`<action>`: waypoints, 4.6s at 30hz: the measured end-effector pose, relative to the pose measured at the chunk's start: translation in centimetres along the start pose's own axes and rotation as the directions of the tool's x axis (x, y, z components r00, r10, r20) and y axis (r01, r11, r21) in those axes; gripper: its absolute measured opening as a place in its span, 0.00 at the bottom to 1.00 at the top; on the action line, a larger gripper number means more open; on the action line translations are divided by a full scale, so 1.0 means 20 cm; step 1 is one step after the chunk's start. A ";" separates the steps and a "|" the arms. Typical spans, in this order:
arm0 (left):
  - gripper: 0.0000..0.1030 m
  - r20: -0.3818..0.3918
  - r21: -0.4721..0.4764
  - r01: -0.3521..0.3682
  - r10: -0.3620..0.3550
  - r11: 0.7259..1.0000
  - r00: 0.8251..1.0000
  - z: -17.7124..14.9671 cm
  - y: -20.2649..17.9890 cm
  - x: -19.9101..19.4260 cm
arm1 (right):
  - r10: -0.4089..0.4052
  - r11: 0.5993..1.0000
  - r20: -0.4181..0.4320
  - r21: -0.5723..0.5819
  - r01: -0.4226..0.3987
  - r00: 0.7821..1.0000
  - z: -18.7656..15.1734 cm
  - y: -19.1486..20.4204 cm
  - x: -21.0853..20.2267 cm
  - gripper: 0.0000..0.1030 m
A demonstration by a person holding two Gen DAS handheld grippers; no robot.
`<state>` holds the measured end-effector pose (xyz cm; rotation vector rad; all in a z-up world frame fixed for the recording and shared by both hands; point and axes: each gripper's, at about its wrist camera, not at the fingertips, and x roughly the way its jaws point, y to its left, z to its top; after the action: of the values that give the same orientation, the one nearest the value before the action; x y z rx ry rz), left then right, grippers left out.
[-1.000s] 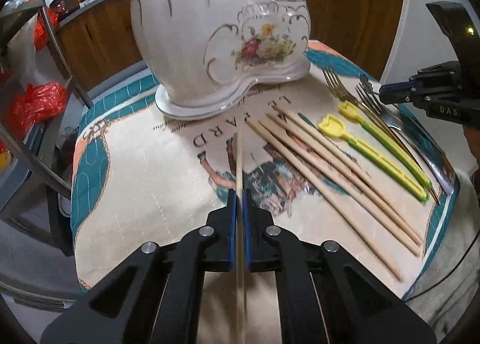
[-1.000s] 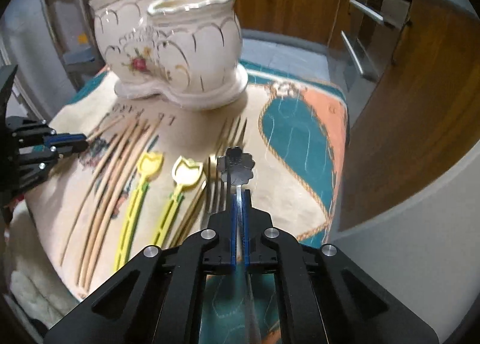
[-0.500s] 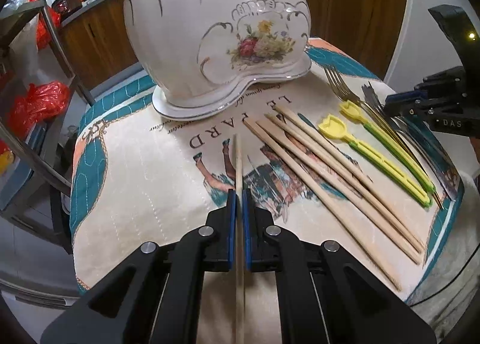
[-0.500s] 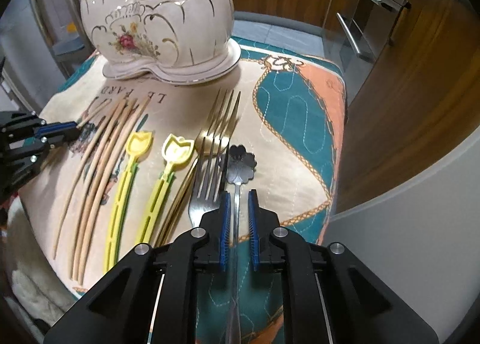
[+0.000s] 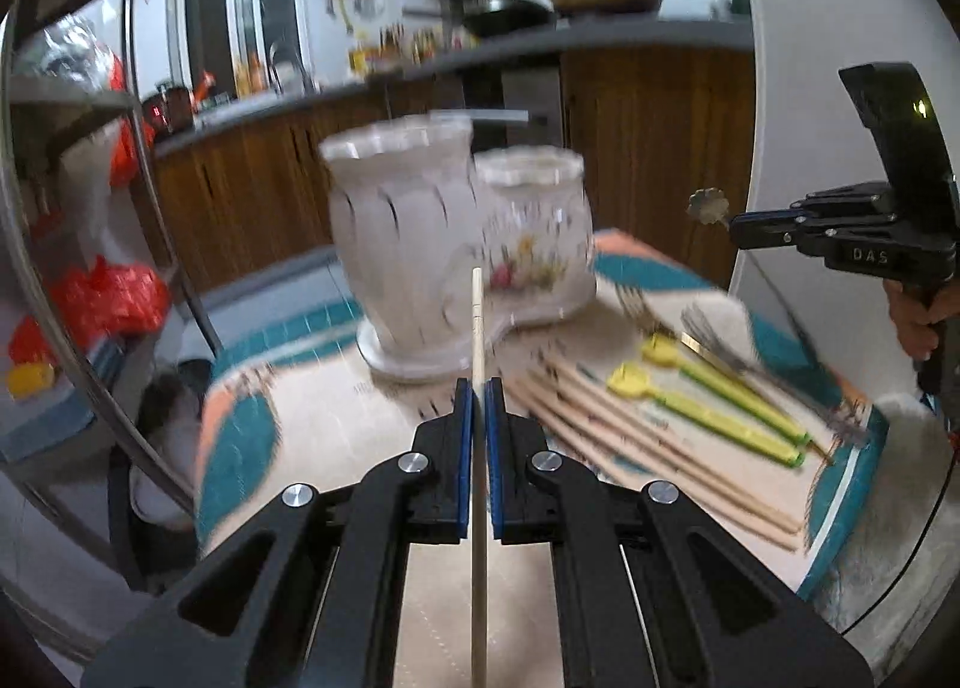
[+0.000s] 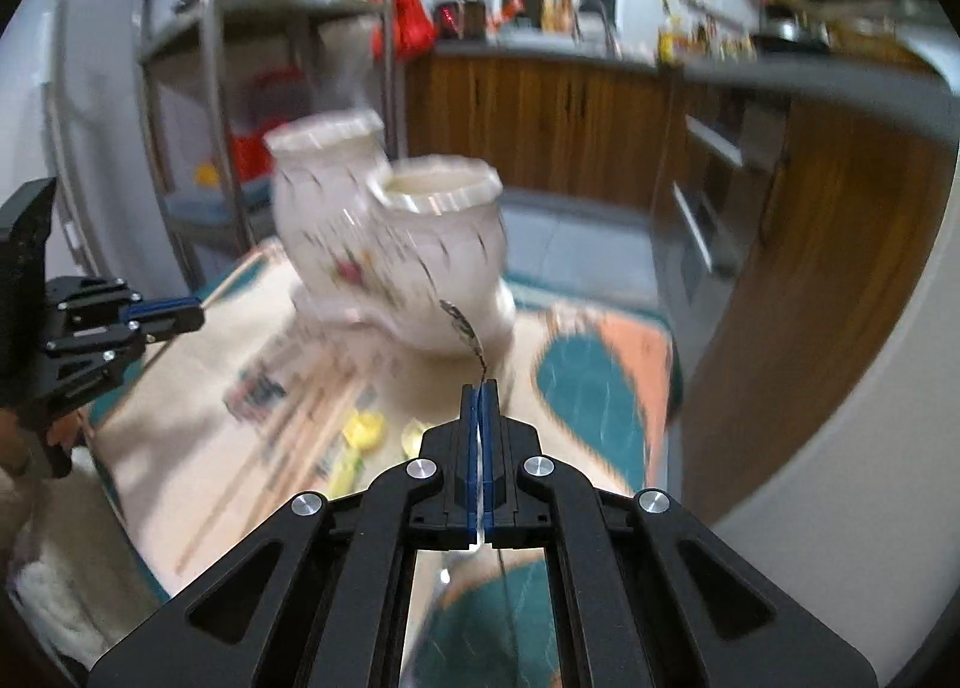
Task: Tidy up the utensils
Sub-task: 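Lift the chopstick with the left tool while the right tool carries the spoon over the holder, then open the left tool over the tall pot while the right tool drops the spoon into the short pot, then grasp another wooden chopstick with the left tool while the right tool grasps a silver fork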
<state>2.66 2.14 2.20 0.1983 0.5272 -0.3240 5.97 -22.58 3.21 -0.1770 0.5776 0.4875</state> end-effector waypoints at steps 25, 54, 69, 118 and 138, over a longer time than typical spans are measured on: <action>0.04 0.437 -0.183 0.004 0.078 0.983 0.896 0.94 0.26 0.14 | 0.062 0.983 0.409 0.131 -0.125 0.910 0.75 -0.07 0.11 0.02; 0.04 0.232 -0.192 -0.060 0.104 0.980 0.967 0.56 0.31 0.37 | 0.066 0.960 0.225 0.251 -0.124 0.972 0.52 -0.13 0.50 0.13; 0.90 0.217 -0.202 -0.096 0.140 0.975 0.966 0.43 0.19 0.05 | -0.028 0.966 0.258 0.254 -0.040 0.966 0.30 -0.06 0.05 0.92; 0.49 -0.310 -0.097 -0.038 0.006 0.995 0.951 -0.14 -0.29 0.20 | -0.024 0.994 -0.280 0.099 0.053 0.960 -0.34 -0.01 0.04 0.58; 0.06 -0.393 -0.059 -0.015 -0.009 0.998 0.919 -0.12 -0.13 0.19 | -0.004 0.995 -0.356 0.092 0.039 0.935 -0.31 -0.04 0.13 0.13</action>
<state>3.65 -0.65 -2.12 0.2063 0.9352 -0.2648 5.33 -24.03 -3.38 -0.1788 0.9518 0.4061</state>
